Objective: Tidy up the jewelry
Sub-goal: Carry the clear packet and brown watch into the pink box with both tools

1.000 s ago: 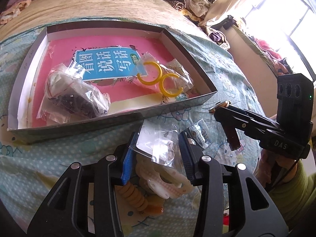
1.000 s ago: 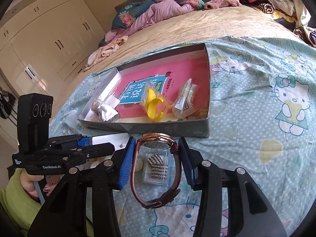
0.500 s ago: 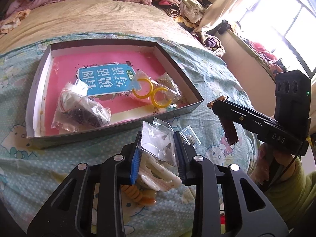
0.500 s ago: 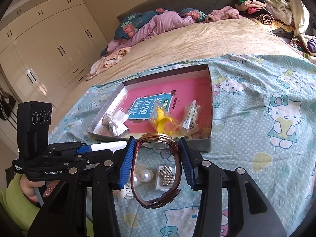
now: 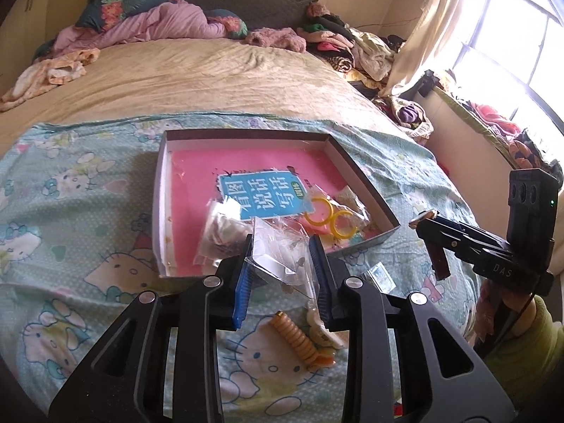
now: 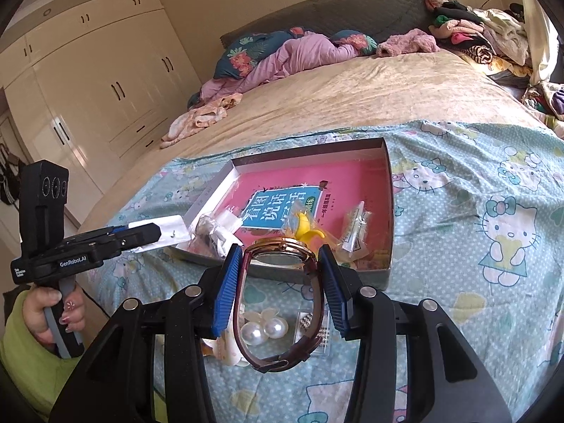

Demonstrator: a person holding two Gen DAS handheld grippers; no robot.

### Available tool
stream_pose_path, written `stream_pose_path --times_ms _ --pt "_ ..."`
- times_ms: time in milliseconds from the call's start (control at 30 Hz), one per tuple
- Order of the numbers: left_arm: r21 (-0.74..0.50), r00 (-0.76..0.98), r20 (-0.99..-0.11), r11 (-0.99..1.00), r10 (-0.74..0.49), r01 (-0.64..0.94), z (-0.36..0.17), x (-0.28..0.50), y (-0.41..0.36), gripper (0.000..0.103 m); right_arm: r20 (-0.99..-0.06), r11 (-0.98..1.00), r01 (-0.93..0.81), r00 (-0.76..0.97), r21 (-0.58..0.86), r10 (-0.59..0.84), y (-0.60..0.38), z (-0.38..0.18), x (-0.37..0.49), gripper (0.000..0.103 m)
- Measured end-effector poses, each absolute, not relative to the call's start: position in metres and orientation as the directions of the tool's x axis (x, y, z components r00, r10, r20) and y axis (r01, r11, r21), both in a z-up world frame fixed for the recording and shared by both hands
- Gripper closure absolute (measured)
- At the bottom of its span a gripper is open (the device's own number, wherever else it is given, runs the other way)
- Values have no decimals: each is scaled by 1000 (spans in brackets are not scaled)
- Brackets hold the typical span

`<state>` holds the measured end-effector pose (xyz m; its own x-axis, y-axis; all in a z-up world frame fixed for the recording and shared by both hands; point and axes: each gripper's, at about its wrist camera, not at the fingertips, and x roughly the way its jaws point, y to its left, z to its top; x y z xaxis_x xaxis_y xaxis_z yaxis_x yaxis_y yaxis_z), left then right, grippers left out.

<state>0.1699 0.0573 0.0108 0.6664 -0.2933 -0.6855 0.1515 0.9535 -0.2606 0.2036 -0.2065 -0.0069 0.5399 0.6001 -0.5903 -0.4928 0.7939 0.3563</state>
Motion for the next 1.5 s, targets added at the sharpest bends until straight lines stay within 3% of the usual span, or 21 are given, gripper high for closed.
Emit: stream_pose_path --times_ms 500,1500 --pt "-233 711 -677 972 -188 36 12 179 96 81 -582 768 -542 519 341 625 -179 -2 223 60" --pt "-191 691 -710 982 -137 -2 -24 221 99 80 -641 775 -563 488 288 593 -124 -29 276 60"
